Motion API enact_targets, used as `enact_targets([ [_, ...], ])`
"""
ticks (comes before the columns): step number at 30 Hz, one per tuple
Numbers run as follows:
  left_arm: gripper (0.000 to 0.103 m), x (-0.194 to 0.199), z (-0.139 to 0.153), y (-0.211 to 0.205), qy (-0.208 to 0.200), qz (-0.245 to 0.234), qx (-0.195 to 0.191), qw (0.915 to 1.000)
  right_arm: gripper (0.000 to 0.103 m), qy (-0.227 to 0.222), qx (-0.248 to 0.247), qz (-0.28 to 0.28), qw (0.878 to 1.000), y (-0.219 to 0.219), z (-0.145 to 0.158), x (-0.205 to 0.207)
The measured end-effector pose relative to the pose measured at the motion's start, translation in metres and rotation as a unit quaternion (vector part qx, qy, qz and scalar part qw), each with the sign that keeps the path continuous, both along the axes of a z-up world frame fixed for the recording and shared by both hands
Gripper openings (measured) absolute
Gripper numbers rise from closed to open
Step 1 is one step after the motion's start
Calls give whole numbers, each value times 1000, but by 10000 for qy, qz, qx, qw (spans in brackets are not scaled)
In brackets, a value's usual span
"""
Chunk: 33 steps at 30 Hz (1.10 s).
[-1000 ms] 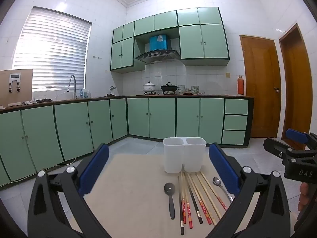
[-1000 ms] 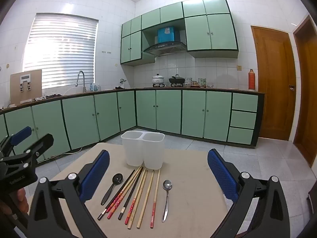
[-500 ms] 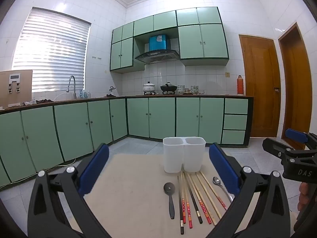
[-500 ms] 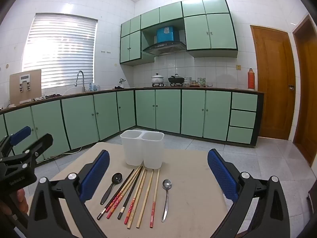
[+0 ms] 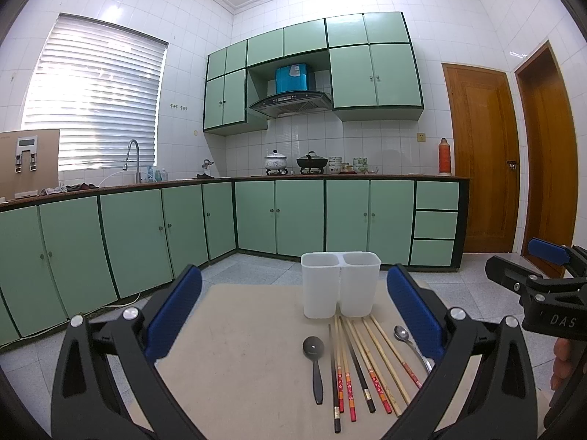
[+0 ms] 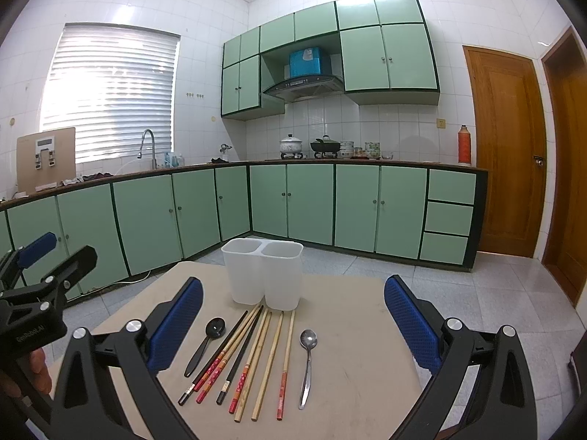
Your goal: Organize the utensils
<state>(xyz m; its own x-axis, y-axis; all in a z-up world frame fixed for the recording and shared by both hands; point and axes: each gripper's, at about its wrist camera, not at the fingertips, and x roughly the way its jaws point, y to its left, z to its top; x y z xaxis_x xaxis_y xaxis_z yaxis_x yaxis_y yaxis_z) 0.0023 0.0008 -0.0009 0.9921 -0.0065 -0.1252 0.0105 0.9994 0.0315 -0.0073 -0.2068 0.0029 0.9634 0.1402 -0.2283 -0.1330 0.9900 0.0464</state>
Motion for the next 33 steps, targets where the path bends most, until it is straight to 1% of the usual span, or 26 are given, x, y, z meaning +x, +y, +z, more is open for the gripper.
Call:
enact_targets([
  [33,98,-4,-1,0,1,-4,5,10000,97,-3,-5,-1,10000,-1,0,0],
])
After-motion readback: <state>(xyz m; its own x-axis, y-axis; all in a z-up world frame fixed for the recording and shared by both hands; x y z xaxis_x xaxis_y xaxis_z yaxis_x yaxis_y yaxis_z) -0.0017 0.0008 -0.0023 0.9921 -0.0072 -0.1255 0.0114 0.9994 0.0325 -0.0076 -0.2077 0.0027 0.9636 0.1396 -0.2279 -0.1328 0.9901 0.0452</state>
